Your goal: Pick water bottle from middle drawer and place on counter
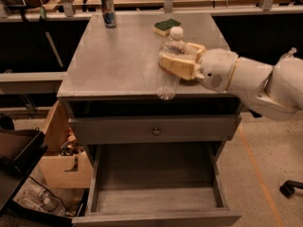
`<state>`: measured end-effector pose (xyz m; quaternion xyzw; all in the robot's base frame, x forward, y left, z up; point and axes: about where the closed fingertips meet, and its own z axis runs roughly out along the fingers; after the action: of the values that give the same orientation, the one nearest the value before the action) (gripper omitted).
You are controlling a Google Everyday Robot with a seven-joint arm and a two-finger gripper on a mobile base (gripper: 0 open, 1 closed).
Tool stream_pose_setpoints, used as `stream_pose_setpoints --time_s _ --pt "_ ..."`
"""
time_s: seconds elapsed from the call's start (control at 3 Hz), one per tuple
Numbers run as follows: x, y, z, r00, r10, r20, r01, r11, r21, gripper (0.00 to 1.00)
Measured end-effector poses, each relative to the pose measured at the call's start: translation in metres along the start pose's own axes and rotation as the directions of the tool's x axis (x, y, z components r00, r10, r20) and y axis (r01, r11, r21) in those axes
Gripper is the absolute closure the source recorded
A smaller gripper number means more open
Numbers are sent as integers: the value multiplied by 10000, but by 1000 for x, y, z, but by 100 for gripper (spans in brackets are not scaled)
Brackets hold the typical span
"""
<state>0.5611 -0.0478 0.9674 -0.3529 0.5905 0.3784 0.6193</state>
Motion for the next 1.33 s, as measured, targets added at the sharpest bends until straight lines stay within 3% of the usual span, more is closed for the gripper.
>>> stream_pose_setpoints --time_s 0.67,1.0,1.33 --pt "-62 -67 32 9989 -81 470 66 9995 309 100" --pt "-67 -99 66 9991 100 407 -103 9999 64 100" --pt "-52 -132 126 9987 446 241 -432 9976 -548 100"
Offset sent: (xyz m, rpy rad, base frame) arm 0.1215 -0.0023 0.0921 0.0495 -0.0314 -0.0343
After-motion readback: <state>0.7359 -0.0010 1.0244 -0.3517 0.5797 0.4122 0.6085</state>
